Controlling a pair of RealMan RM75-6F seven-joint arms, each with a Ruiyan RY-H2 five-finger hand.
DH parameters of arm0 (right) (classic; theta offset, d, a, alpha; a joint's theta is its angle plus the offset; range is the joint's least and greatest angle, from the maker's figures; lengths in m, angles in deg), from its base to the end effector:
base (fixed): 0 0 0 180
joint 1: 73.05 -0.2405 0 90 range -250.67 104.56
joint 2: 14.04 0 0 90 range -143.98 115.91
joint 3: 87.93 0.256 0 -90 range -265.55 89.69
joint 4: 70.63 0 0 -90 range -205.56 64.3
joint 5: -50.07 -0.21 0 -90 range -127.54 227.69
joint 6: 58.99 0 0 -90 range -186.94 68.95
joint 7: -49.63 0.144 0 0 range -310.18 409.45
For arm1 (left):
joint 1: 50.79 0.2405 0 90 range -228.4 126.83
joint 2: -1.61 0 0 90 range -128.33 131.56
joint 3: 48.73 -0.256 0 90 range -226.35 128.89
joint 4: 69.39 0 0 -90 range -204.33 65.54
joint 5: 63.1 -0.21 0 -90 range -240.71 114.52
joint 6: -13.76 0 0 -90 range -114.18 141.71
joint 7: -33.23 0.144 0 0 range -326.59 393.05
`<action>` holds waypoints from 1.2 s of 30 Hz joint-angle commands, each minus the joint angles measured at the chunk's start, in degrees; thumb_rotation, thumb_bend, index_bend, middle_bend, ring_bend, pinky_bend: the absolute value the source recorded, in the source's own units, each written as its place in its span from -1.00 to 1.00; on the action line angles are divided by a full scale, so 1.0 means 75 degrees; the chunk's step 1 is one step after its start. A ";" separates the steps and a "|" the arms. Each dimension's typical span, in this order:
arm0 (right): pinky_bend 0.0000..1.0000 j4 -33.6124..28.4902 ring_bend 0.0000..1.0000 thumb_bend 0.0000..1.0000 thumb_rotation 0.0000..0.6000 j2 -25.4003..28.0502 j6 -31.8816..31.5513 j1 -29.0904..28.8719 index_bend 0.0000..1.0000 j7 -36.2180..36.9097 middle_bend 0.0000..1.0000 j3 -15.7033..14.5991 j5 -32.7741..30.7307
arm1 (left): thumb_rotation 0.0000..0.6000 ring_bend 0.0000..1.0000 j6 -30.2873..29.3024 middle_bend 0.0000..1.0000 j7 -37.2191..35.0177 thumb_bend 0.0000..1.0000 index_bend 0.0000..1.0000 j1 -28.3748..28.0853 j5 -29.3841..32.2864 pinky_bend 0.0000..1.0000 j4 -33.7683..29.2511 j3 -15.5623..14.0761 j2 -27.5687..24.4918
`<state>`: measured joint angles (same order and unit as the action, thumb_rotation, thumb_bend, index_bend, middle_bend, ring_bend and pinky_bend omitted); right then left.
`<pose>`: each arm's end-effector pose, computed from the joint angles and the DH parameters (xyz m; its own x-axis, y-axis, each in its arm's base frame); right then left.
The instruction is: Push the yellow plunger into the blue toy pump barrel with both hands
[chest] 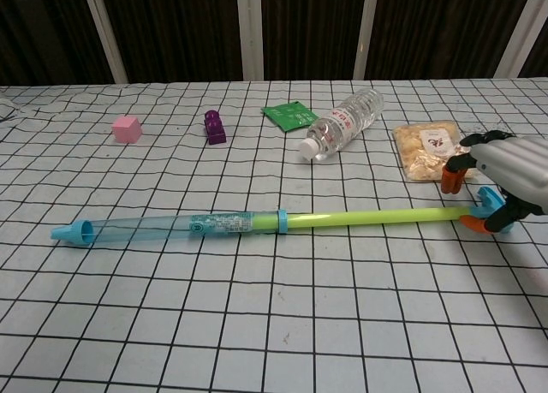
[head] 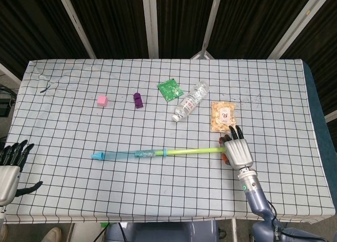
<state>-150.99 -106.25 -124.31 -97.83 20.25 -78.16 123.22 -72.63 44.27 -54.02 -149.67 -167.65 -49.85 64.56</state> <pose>-0.2288 -0.2901 -0.0073 0.5696 -0.1349 0.8108 -0.8166 -0.2055 0.5394 -0.2996 0.1563 0.1498 0.4967 0.0647 0.8655 0.8674 -0.0031 -0.4975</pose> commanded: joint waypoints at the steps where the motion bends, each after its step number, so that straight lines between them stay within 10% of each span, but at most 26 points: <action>1: -1.00 0.0129 -0.83 -0.27 1.00 -0.0103 0.0027 -0.0042 -0.17 0.0048 -0.24 -0.0007 -0.0055 | 1.00 -1.00 -0.0003 -1.00 -0.0007 -0.87 -1.00 0.0004 -0.0007 -1.00 0.0013 0.0006 0.0004; 36: -1.00 0.0544 -0.73 -0.23 1.00 -0.0355 -0.0079 -0.0134 0.26 0.0216 -0.06 -0.0125 -0.0254 | 1.00 -1.00 0.0057 -1.00 -0.0022 -0.87 -0.97 0.0014 -0.0023 -1.00 0.0005 0.0084 0.0014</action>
<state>-146.81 -108.97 -124.81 -98.85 21.88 -79.06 121.23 -72.20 44.06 -53.93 -149.87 -167.59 -49.23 64.67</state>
